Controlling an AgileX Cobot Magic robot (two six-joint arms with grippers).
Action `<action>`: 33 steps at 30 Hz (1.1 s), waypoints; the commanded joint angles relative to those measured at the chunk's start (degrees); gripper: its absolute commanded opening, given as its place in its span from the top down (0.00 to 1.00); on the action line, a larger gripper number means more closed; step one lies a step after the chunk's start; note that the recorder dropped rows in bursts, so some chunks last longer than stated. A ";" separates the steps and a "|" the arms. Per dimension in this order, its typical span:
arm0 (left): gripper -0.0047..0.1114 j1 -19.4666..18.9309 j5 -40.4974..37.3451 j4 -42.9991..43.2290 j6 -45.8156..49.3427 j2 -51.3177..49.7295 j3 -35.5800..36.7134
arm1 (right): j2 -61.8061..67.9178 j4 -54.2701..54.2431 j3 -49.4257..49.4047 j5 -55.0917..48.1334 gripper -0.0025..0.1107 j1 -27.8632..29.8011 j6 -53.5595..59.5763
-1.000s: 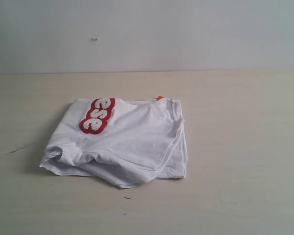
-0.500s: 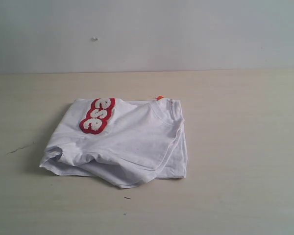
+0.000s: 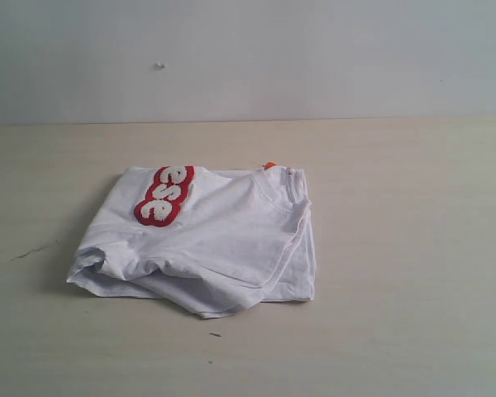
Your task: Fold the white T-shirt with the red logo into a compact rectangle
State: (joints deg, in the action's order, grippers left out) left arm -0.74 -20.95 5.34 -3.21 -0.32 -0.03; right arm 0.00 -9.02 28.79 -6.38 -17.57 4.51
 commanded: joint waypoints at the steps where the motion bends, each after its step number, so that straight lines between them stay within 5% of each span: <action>1: 0.96 -0.18 0.34 -0.65 -0.29 0.32 0.03 | 0.00 0.39 -0.36 0.04 0.98 0.24 0.19; 16: 0.96 -0.18 0.34 -0.65 -0.29 0.32 0.03 | 0.00 0.39 -0.36 0.04 0.98 0.24 0.19; 22: 0.96 -0.18 0.34 -0.65 -0.29 0.32 0.03 | 0.00 10.33 -0.48 1.19 0.98 0.49 2.05; 28: 0.96 -0.18 0.34 -0.65 -0.29 0.32 0.03 | 0.00 13.70 -5.65 13.87 0.98 7.57 8.04; 33: 0.96 -0.18 0.34 -0.65 -0.29 0.32 0.03 | 0.00 14.14 -9.58 14.81 0.98 15.71 8.26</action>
State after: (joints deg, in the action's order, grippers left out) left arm -0.83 -20.95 5.34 -3.21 -0.32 -0.03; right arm 0.09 4.42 21.08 7.33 -5.84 12.18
